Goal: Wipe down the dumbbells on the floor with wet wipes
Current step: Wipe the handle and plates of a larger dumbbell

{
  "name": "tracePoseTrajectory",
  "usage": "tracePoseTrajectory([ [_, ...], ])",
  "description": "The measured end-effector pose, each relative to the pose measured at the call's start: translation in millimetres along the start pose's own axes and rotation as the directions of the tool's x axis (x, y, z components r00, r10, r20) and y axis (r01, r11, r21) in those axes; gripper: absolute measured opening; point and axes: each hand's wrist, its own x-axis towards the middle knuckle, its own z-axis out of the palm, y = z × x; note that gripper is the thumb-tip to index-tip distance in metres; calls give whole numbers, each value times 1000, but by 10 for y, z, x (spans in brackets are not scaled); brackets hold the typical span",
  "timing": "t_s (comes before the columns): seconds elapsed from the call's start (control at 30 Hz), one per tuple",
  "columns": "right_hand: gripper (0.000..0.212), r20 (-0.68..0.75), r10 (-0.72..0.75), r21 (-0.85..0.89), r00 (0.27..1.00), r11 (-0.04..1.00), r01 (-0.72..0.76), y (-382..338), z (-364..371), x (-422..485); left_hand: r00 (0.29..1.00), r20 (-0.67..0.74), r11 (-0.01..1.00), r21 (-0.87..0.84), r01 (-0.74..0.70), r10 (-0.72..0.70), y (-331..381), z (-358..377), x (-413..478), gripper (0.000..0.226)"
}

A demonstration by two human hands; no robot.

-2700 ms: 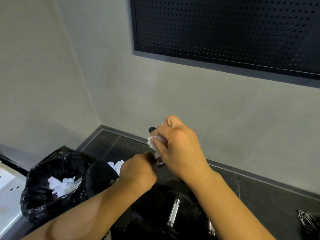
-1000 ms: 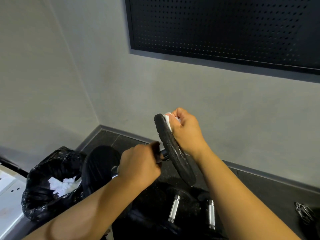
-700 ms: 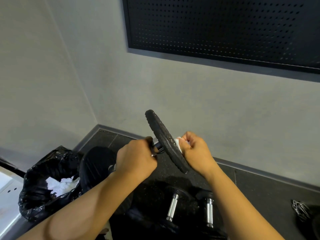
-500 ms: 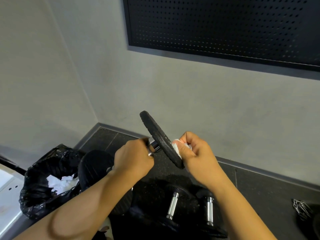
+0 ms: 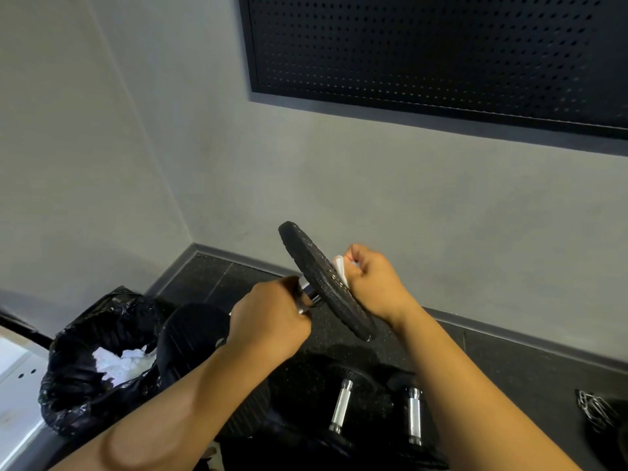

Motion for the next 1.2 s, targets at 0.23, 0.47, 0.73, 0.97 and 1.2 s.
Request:
tracePoseTrajectory([
  [0.23,23,31,1,102,1000,995,-4,14,-47,-540,998,53,998,40,42,-44,-90,45,60,23],
  [0.47,26,-20,-246,290,969,926,241,-696,4,-481,996,81,997,76,-30,24,-83,73,-14,17],
  [0.73,32,-43,-80,24,996,996,81,-250,123,192,993,85,995,53,-90,86,29,81,-150,31],
  [0.97,26,17,177,82,984,981,-178,396,147,-39,998,53,999,45,-22,20,-13,77,-71,35],
  [1.2,27,-57,142,274,988,954,-121,246,18,-335,999,28,996,84,21,-24,-146,118,23,20],
])
